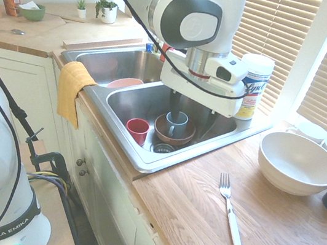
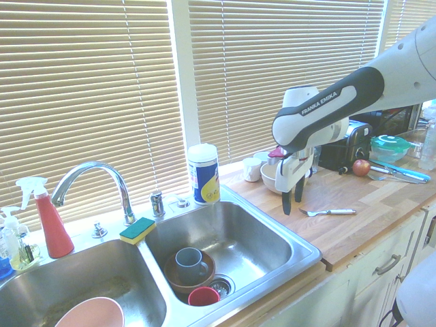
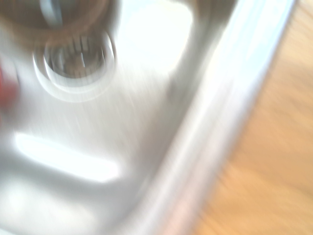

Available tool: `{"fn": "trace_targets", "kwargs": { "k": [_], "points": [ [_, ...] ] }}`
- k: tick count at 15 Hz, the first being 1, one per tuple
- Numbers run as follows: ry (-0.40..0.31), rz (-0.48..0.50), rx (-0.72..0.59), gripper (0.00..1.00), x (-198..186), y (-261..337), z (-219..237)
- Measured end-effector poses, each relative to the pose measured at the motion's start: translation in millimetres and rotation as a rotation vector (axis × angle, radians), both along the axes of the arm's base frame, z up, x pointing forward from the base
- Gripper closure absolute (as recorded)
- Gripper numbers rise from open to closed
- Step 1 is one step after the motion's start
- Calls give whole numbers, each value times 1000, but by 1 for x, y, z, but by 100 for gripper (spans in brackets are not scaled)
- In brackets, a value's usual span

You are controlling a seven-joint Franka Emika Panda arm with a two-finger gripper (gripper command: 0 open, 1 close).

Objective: Put the fork into the sink

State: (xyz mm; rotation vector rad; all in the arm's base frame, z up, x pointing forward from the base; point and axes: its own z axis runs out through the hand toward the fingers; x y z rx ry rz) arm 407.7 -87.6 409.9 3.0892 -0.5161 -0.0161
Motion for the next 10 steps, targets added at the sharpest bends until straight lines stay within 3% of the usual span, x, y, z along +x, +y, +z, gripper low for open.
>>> {"fn": "trace_targets", "kwargs": {
  "k": [4,10],
  "points": [
    [47,204,-52,0,-34,-83,-4],
    [-15,162,-92,0,-28,-139,-49]
  ]
}}
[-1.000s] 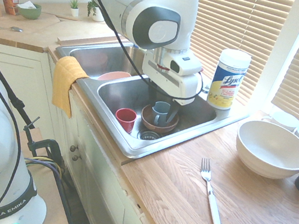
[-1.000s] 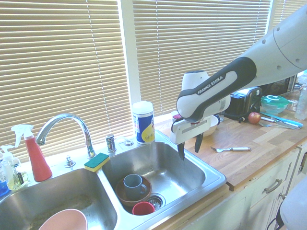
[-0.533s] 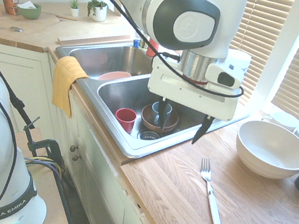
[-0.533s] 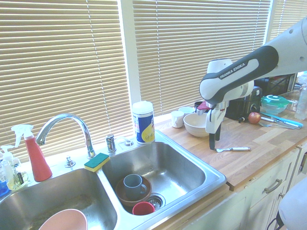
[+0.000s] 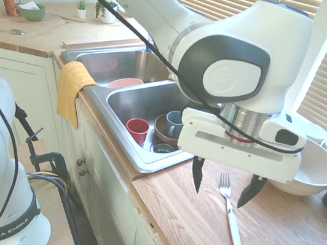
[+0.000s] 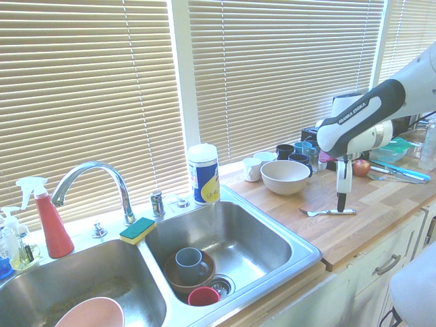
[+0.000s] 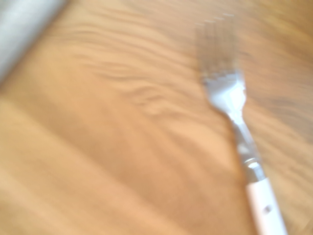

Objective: Put the fork into the sink

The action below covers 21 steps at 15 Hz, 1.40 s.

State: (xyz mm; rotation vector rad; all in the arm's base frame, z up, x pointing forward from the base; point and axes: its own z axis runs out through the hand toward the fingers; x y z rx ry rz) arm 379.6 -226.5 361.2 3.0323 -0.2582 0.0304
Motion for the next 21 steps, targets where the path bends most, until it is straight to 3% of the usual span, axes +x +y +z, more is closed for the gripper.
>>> {"fn": "trace_targets", "kwargs": {
  "k": [8,9,21],
  "points": [
    [25,-31,20,0,11,-9,-36],
    [28,-36,25,100,12,-10,-38],
    [35,-58,38,100,17,-14,-47]
  ]
}}
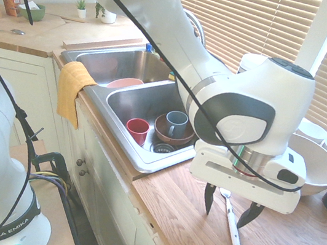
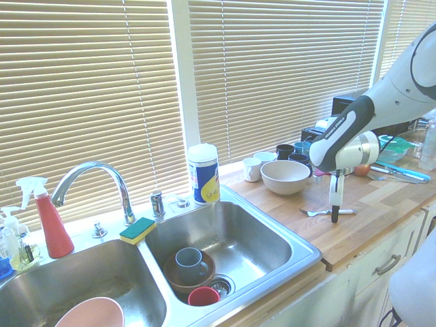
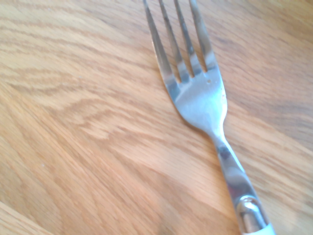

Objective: Put the fork into the sink

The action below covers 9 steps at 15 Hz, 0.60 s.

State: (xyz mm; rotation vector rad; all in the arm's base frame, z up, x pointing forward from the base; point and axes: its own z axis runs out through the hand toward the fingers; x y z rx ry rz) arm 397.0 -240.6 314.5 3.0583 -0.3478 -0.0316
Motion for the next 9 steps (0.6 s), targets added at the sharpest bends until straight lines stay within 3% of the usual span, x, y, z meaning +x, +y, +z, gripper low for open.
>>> {"fn": "trace_targets", "kwargs": {
  "k": [9],
  "points": [
    [-1,-11,-2,100,-2,-4,0]
  ]
}}
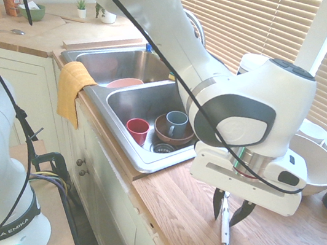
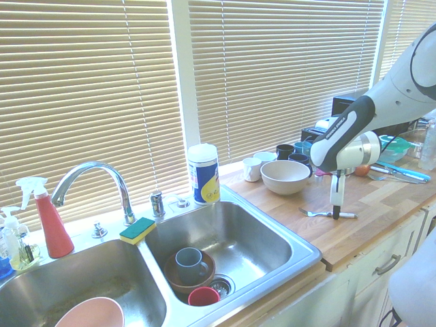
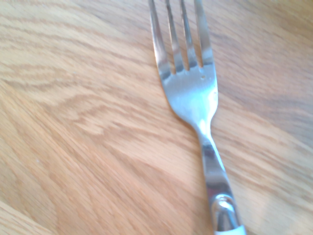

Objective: Put the fork into the sink

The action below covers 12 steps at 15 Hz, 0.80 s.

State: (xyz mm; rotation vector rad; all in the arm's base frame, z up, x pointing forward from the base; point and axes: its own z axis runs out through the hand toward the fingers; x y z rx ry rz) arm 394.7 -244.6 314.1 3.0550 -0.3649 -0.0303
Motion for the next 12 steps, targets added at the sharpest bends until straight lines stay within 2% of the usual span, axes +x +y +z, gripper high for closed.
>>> {"fn": "trace_targets", "kwargs": {
  "k": [8,12],
  "points": [
    [6,-43,31,100,-2,4,2],
    [-41,-41,71,100,2,27,41]
  ]
}}
